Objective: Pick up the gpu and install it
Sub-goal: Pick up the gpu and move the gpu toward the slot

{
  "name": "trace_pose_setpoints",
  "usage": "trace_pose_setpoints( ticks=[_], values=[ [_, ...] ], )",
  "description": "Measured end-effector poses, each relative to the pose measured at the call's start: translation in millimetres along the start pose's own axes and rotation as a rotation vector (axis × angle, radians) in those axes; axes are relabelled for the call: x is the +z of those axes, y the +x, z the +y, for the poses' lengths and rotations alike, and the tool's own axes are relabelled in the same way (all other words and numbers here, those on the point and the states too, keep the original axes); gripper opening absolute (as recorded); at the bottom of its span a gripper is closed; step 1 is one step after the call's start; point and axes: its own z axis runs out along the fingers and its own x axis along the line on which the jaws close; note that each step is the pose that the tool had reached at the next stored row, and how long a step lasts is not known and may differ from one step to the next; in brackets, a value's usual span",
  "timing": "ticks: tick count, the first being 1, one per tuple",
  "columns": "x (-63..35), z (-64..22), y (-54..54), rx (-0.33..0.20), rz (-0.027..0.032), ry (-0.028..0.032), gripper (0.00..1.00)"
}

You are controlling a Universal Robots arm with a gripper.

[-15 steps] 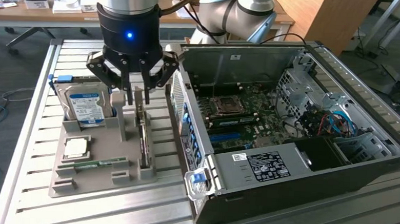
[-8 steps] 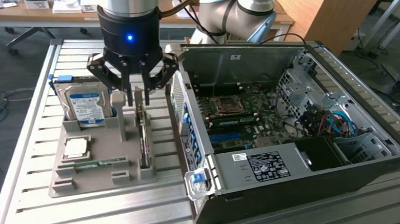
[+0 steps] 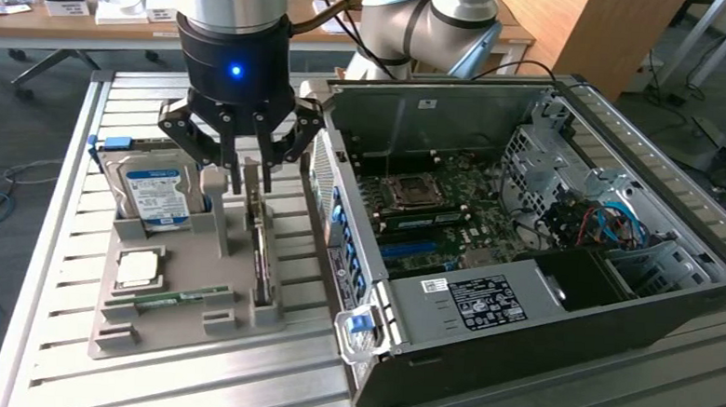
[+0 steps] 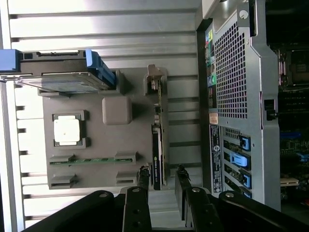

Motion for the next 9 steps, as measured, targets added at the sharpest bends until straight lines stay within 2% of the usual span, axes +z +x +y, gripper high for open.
trace_pose_setpoints(
  ticks=[9],
  values=[
    [4.6, -0.2, 0.1, 0.0, -0.0001, 0.0, 0.36]
  ],
)
